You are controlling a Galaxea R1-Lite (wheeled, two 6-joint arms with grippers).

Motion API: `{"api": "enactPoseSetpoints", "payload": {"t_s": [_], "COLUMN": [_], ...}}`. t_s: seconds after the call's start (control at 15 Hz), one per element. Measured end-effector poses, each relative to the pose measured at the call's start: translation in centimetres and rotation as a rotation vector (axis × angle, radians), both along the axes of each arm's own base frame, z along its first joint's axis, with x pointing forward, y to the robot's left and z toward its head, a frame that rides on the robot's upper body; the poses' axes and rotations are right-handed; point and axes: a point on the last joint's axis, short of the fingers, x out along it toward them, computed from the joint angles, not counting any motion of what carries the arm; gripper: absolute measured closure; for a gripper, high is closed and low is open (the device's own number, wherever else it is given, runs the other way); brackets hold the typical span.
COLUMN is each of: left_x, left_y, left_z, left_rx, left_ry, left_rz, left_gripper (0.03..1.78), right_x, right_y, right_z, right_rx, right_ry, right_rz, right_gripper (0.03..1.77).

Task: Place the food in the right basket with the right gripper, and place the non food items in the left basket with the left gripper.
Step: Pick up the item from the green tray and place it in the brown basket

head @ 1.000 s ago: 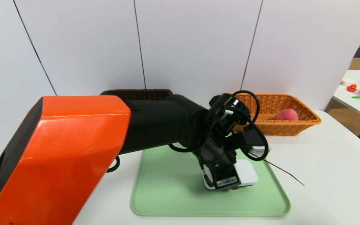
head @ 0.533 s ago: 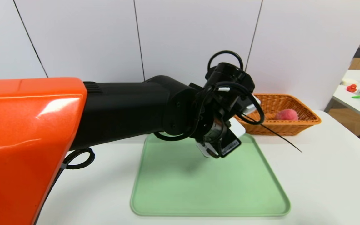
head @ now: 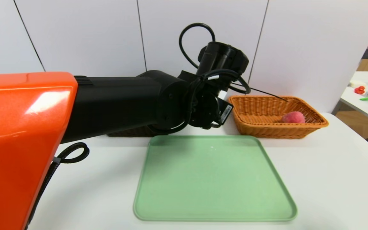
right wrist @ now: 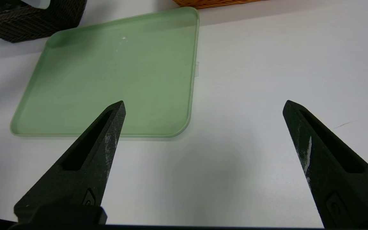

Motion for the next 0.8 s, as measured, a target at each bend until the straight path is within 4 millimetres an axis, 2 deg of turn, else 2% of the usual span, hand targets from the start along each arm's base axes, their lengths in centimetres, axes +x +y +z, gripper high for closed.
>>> {"api": "enactPoseSetpoints", "payload": {"t_s": [0.2, 0.4, 0.67, 0.8], "left_x": [0.4, 0.9, 2.8, 2.9], "left_y": [0.6, 2.5, 7.4, 10.1], "left_z": [0.9, 2.3, 4.6, 5.6], "left_rx": [-0.080, -0.108, -0.169, -0.175], "left_ry": [-0.016, -0.033, -0.061, -0.030], "left_rz": [0.038, 0.102, 0.243, 0.280], "left_gripper": [0.83, 0.83, 0.84, 0.84], "right_x": [0.0, 0.0, 0.2, 0.9], "right_y": [0.0, 0.0, 0.1, 0.2], "right_z": [0.1, 0.1, 0.3, 0.8], "right_rx": [0.001, 0.006, 0.008, 0.007], "right_ry": [-0.003, -0.004, -0.002, -0.017], "right_rz": [-0.001, 0.011, 0.023, 0.030], "right_gripper": [0.10, 0.10, 0.10, 0.10]}}
